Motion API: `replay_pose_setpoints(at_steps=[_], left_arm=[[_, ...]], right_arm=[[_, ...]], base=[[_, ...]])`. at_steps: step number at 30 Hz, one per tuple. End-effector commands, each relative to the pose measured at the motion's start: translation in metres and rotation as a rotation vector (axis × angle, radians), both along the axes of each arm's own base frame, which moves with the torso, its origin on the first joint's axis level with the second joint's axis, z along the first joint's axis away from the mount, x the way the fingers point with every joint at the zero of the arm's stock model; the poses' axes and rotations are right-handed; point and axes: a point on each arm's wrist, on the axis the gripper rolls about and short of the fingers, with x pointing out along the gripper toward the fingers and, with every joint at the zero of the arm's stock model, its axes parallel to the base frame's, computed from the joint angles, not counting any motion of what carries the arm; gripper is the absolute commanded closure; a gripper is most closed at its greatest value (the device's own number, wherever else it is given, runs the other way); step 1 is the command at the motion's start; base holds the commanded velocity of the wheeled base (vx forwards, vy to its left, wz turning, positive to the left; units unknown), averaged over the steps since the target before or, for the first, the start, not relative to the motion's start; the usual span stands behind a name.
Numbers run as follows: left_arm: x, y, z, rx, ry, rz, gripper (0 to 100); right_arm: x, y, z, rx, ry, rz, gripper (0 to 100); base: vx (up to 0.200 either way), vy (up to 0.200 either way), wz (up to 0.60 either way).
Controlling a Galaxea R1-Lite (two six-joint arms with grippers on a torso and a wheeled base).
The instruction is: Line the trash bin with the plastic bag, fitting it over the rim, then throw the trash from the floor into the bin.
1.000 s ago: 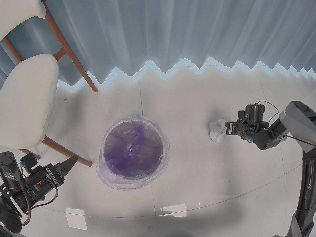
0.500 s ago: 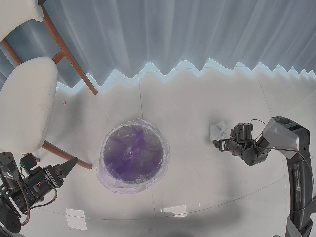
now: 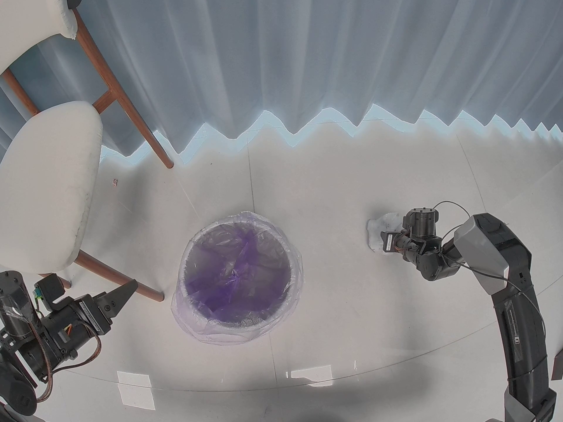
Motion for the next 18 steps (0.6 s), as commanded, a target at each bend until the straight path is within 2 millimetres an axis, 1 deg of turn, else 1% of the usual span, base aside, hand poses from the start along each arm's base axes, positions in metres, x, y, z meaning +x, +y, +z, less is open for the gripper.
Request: replay_pose_setpoints(at_steps=[1,3,4,5,6,7,8,10,11,12,13,14,15,18], left_arm=[[-0.003,0.000,-0.004,0.002,0.018,0.000,0],[-0.003,0.000,-0.004,0.003,0.019,0.001,0],[-0.003,0.000,-0.004,0.003,0.016,0.004,0],[-0.003,0.000,-0.003,0.006,0.014,0.008,0],[-0.003,0.000,-0.003,0.007,0.014,0.013,0],[-0.004,0.000,-0.002,0.010,0.004,0.023,0],[-0.006,0.001,0.000,0.010,-0.013,0.037,0],[-0.009,0.001,0.004,0.010,-0.036,0.052,0],[-0.010,0.001,0.005,0.009,-0.042,0.055,0],[-0.012,0.002,0.008,0.007,-0.064,0.063,0],[-0.014,0.003,0.010,0.005,-0.082,0.069,0],[-0.016,0.003,0.011,0.004,-0.091,0.072,0],[-0.019,0.004,0.015,0.000,-0.115,0.077,0],[-0.027,0.006,0.024,-0.010,-0.192,0.083,0]], right_arm=[[0.011,-0.001,-0.023,0.009,0.025,-0.021,100],[0.009,-0.001,-0.020,0.026,0.034,-0.029,100],[0.010,-0.001,-0.014,0.033,0.022,-0.034,100],[0.011,-0.001,-0.001,0.048,-0.001,-0.040,100],[0.010,-0.001,0.005,0.055,-0.011,-0.045,100],[0.008,-0.001,0.024,0.082,-0.034,-0.060,100],[-0.001,-0.002,0.047,0.120,-0.047,-0.079,100],[-0.018,-0.001,0.080,0.164,-0.064,-0.095,100],[-0.024,-0.001,0.086,0.171,-0.063,-0.098,100],[-0.045,0.000,0.108,0.195,-0.065,-0.107,100],[-0.061,0.000,0.123,0.210,-0.064,-0.110,100],[-0.072,0.000,0.131,0.219,-0.063,-0.113,100],[-0.096,0.000,0.149,0.241,-0.063,-0.109,100],[-0.152,0.005,0.181,0.275,-0.067,-0.068,100]], base=[[0.000,0.000,0.00],[0.000,0.000,0.00],[0.000,0.000,0.00],[0.000,0.000,0.00],[0.000,0.000,0.00],[0.000,0.000,0.00],[0.000,0.000,0.00],[0.000,0.000,0.00],[0.000,0.000,0.00],[0.000,0.000,0.00],[0.000,0.000,0.00],[0.000,0.000,0.00],[0.000,0.000,0.00],[0.000,0.000,0.00]])
